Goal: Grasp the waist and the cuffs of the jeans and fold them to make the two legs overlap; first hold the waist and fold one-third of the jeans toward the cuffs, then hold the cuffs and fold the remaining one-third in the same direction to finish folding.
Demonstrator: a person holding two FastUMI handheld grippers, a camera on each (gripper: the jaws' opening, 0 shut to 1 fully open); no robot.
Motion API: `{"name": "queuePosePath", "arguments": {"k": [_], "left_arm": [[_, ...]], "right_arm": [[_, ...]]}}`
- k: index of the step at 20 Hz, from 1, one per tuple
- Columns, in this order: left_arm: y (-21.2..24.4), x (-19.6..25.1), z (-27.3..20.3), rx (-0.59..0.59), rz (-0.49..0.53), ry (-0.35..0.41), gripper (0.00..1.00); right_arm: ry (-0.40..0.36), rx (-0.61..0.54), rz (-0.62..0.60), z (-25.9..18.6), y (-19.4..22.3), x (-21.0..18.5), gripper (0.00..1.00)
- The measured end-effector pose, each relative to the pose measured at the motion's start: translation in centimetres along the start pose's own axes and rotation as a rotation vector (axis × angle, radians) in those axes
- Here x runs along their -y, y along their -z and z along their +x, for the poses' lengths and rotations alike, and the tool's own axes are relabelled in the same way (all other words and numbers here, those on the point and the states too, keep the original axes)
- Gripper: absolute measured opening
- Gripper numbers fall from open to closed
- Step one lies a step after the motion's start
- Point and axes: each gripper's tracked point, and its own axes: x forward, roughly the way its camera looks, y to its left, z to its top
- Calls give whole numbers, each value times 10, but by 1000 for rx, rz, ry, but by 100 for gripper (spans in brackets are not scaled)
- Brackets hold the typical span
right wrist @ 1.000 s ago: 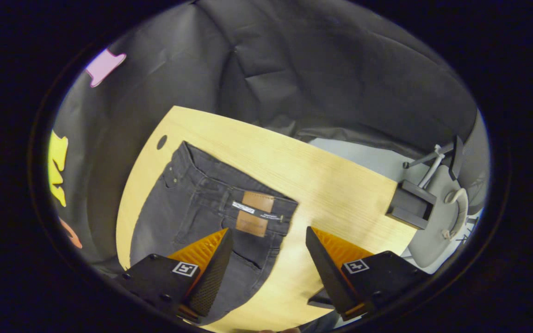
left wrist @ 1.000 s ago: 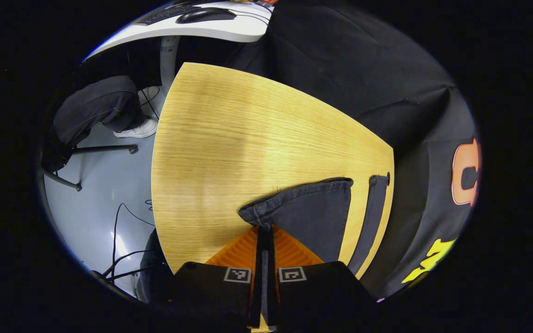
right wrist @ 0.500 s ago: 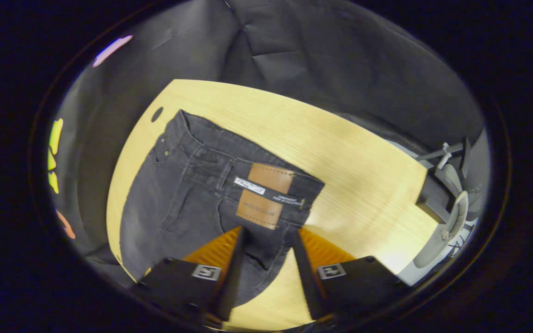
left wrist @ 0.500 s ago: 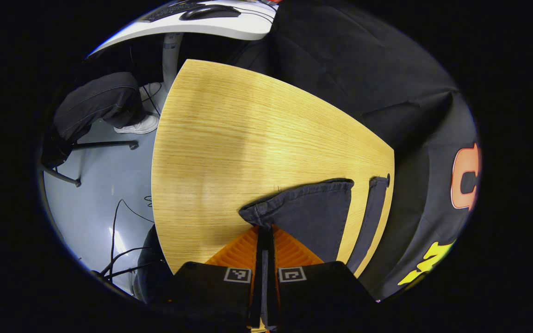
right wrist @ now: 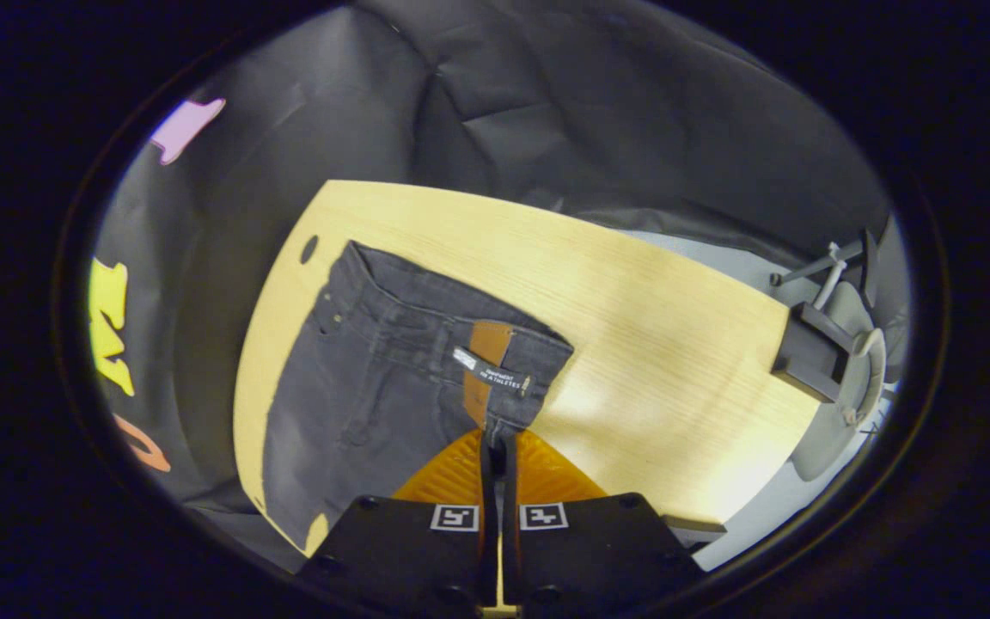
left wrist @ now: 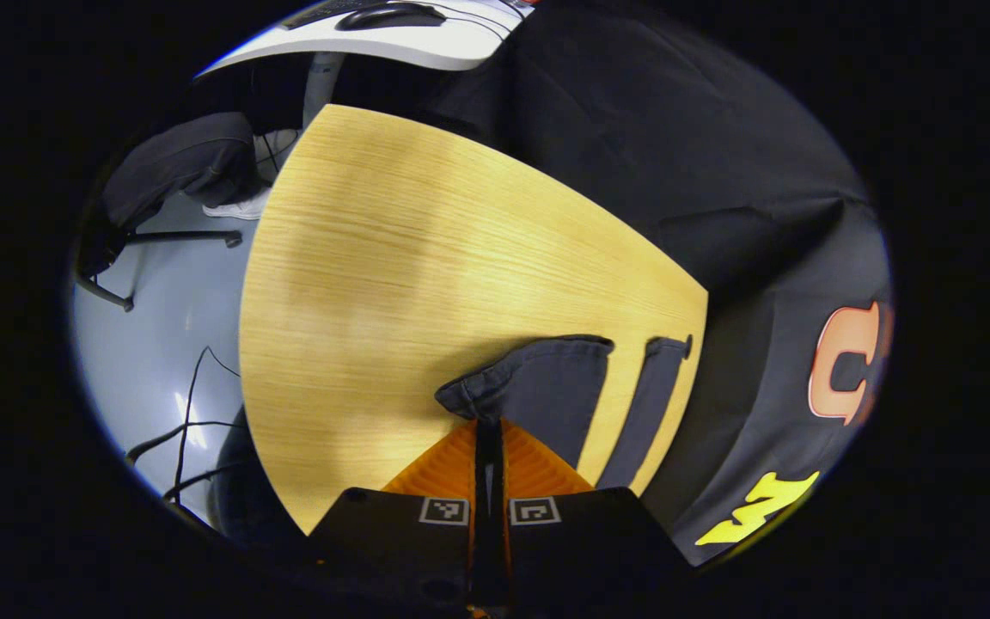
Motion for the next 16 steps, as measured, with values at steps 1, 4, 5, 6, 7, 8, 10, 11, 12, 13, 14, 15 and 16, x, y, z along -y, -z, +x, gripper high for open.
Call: {"name": "queuePosePath", "arguments": {"k": [1,4,5,6,7,8,10,11,12,13,14,15,16], "left_arm": [[5,15,-2,-12,-11,26,3],[9,65,-1,-46,-29,100,3],[11,82,0,-59,-36,116,4],[13,100,2,-70,-45,122,4],[15,115,7,-80,-55,119,4],[15,126,11,-88,-62,109,3],[14,153,19,-104,-96,105,3],[11,165,25,-105,-105,102,3],[9,174,32,-103,-105,91,3],[8,182,40,-104,-107,78,3],[7,188,49,-104,-112,58,3],[7,195,57,-107,-123,42,3],[7,202,64,-109,-126,31,3]], "right_arm": [[-37,0,12,-8,-4,-15,7],[-152,3,54,-27,-22,-55,3],[-189,0,71,-31,-28,-71,3],[-224,-5,86,-36,-32,-86,2],[-254,-11,99,-39,-35,-100,2],[-279,-14,110,-40,-41,-113,2],[-314,-19,129,-35,-52,-135,2],[-327,-21,142,-29,-56,-146,2],[-339,-24,153,-25,-60,-156,2],[-346,-24,169,-20,-65,-164,2],[-356,-27,187,-15,-70,-171,2],[-364,-32,206,-10,-74,-178,2],[-366,-35,207,-3,-77,-185,2]]}}
